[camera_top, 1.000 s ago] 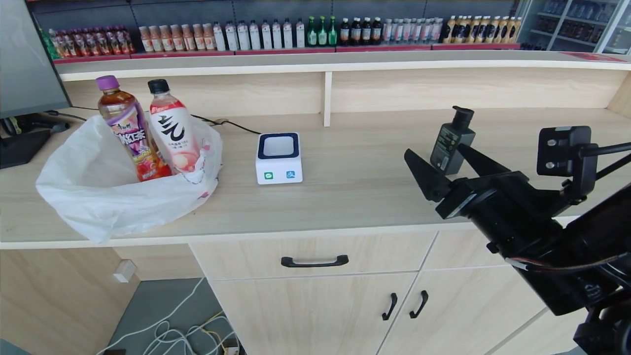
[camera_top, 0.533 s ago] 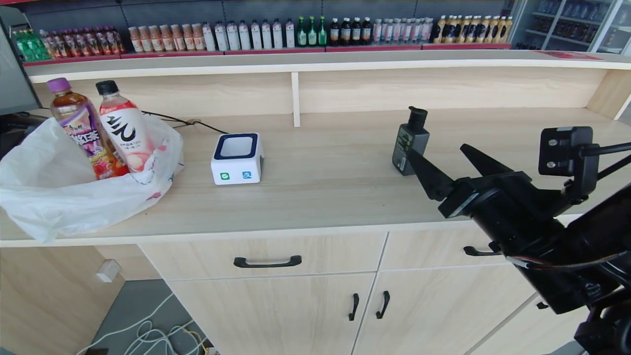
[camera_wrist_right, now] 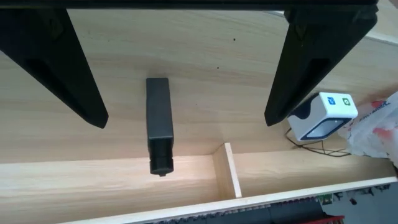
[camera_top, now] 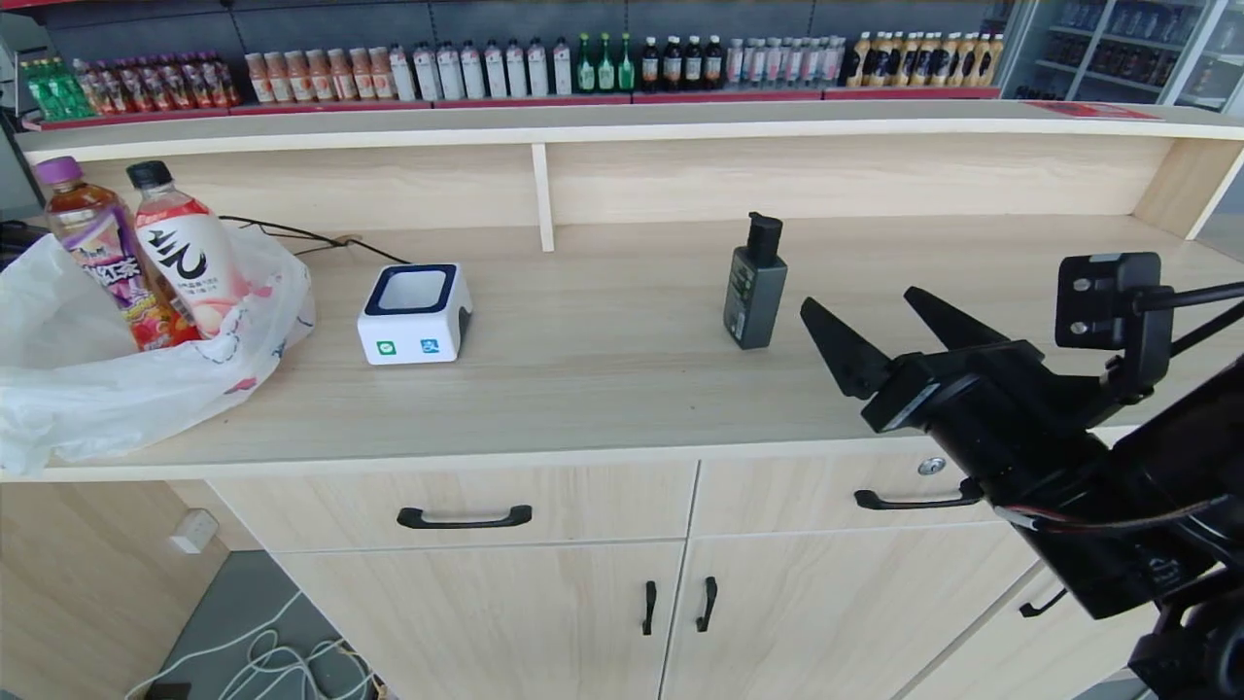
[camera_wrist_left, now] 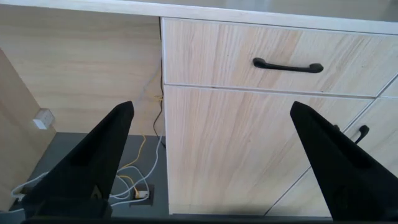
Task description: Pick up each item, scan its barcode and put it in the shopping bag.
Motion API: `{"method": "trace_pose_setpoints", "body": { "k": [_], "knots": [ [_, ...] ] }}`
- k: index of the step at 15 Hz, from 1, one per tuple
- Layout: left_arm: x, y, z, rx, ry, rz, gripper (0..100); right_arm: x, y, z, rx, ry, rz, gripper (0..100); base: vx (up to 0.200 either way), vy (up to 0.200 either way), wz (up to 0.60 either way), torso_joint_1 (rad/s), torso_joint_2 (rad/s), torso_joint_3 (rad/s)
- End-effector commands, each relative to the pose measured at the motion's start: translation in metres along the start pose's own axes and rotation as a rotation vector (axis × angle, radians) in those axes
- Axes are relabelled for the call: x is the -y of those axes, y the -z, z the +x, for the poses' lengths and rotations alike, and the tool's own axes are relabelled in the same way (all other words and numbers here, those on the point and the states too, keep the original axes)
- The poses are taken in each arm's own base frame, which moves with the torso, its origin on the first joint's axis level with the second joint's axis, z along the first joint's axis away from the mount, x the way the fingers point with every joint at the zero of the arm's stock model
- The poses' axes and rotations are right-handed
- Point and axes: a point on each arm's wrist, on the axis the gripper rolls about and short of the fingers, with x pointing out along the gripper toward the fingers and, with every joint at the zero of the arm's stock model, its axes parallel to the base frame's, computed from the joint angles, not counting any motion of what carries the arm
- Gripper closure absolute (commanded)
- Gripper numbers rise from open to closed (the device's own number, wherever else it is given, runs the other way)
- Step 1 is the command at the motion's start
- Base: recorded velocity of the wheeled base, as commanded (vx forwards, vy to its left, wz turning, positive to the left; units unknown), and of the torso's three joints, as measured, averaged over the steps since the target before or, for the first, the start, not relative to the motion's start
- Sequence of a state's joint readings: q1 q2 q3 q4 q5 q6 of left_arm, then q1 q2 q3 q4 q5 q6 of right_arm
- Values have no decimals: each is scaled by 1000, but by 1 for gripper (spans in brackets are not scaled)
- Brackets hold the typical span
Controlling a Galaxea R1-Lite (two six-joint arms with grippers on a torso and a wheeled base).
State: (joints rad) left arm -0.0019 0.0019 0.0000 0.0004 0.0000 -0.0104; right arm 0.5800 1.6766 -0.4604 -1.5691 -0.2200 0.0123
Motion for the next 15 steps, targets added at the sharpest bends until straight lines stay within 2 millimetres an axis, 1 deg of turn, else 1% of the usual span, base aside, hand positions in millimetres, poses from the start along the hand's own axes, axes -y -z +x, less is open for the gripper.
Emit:
{"method": "trace_pose_setpoints", "body": {
  "k": [1, 5, 8, 12, 15],
  "knots": [
    [0, 0, 0, 1, 0, 0, 0, 2, 2, 0, -6, 7, -4, 0, 0, 0, 0, 0, 0, 0],
    [0, 0, 0, 1, 0, 0, 0, 1, 8, 2, -25, 6, -6, 0, 200, 0, 0, 0, -1, 2],
    [0, 0, 0, 1, 0, 0, 0, 2, 14, -2, -55, 6, -12, 0, 0, 0, 0, 0, 0, 0],
    [0, 0, 0, 1, 0, 1, 0, -4, 17, -7, -77, -20, -9, 0, 0, 0, 0, 0, 0, 0],
    [0, 0, 0, 1, 0, 1, 0, -6, 17, 0, -62, -39, -12, 0, 0, 0, 0, 0, 0, 0]
  ]
}}
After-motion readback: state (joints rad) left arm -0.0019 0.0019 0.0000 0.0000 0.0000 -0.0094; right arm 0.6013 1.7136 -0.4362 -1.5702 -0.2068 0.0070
